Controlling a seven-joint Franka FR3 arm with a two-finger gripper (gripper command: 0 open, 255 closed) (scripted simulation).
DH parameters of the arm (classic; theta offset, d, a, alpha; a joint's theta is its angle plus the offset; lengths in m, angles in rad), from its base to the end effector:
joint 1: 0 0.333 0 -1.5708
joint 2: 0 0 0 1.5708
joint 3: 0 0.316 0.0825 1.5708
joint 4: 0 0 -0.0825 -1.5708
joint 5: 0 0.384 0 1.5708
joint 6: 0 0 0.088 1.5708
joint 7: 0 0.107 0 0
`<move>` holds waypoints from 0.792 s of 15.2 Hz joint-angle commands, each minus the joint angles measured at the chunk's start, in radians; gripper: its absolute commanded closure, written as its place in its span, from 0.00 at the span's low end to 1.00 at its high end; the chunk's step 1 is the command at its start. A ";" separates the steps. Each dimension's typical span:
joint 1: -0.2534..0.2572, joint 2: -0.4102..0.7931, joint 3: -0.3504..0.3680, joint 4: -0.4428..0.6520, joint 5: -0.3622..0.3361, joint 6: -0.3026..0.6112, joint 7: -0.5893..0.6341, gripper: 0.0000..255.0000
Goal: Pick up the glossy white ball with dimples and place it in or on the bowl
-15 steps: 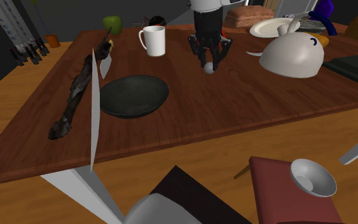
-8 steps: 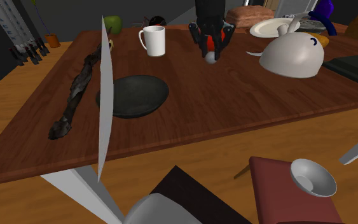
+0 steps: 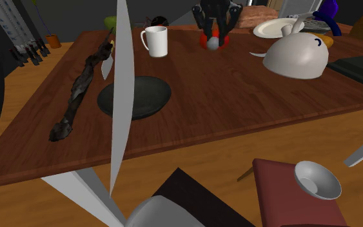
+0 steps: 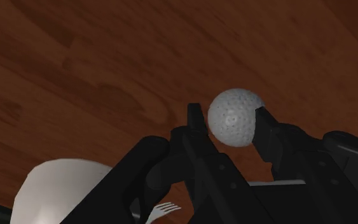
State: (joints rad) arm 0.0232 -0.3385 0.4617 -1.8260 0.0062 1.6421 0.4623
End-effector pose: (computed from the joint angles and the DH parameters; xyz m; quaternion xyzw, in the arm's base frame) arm 0.3926 0.2511 0.6615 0.9956 0.0043 0.0858 0.0365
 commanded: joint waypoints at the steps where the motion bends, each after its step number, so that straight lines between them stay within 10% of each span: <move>1: -0.002 0.010 0.001 0.036 -0.004 -0.027 0.000 1.00; 6: -0.005 0.024 0.003 0.089 -0.010 -0.066 0.000 1.00; 7: -0.005 0.024 0.003 0.089 -0.010 -0.066 0.000 0.00; 12: -0.024 0.033 0.025 -0.055 -0.091 0.034 0.042 0.00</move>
State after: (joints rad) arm 0.0052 -0.3123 0.4836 -1.8636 -0.0661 1.6621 0.4971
